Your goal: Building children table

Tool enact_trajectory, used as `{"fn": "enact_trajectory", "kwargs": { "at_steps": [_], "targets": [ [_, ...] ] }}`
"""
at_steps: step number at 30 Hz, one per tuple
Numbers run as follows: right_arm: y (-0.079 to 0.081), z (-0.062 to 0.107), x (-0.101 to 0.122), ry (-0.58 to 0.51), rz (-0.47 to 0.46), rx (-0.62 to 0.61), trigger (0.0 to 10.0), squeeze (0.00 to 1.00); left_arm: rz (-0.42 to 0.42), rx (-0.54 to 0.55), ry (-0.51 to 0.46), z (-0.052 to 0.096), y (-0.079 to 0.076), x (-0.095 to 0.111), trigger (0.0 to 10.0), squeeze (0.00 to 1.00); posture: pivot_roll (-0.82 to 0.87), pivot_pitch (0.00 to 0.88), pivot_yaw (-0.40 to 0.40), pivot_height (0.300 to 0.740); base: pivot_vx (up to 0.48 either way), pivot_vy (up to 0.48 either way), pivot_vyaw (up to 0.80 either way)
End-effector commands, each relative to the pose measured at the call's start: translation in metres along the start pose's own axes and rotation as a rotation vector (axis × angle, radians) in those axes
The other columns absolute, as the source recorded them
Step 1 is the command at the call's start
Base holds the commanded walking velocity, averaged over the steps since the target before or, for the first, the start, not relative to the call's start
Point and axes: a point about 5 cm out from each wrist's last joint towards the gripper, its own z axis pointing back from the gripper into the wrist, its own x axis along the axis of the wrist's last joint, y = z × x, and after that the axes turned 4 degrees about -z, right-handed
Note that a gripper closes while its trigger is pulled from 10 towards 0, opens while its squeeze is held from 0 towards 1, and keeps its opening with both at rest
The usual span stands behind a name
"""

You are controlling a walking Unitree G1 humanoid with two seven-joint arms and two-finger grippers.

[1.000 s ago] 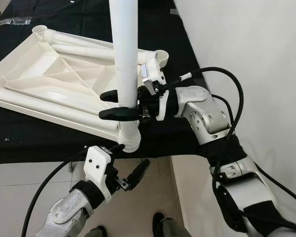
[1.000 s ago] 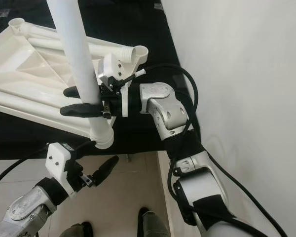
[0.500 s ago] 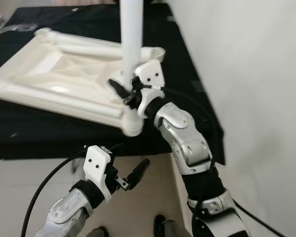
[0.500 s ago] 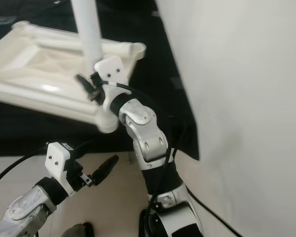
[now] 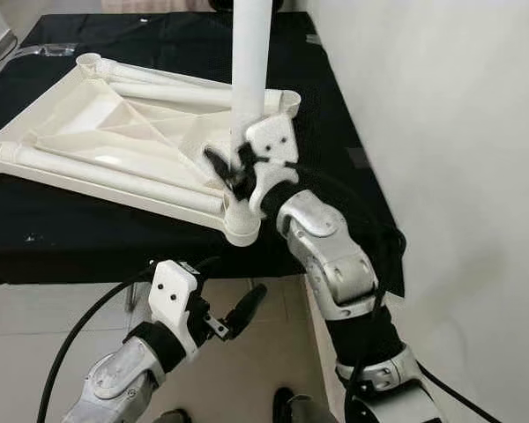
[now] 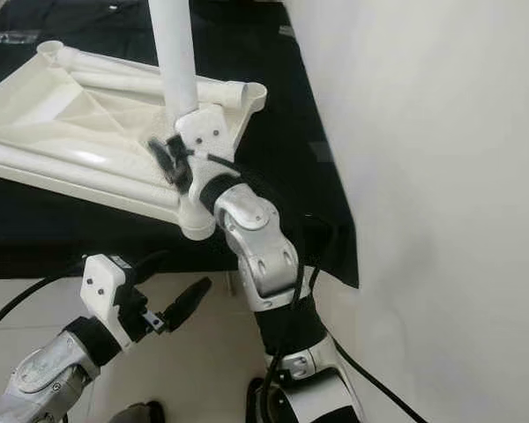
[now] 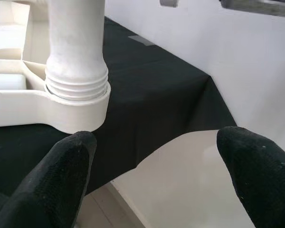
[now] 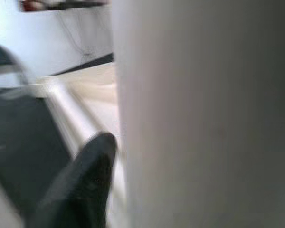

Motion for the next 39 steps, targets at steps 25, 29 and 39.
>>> {"fn": "enact_trajectory", "kwargs": {
  "at_steps": [25,29,39],
  "targets": [
    [-0.017,0.008,0.021,0.031,0.004,0.861,10.0,0.0,0.001,0.005,0.026,0.004,0.0,-0.004,10.0,0.0,0.03,0.255,-0.049,0.74,0.0,0.0,0.0],
    [-0.021,0.004,0.017,0.042,0.01,0.877,10.0,0.0,0.0,0.004,0.029,0.005,0.0,-0.004,10.0,0.0,0.03,0.256,-0.049,0.74,0.0,0.0,0.0],
    [-0.027,-0.001,0.01,0.063,0.066,0.82,0.0,0.0,0.002,0.005,0.029,0.005,-0.001,-0.003,10.0,0.0,0.03,0.262,-0.049,0.74,0.0,0.0,0.0]
  ]
}}
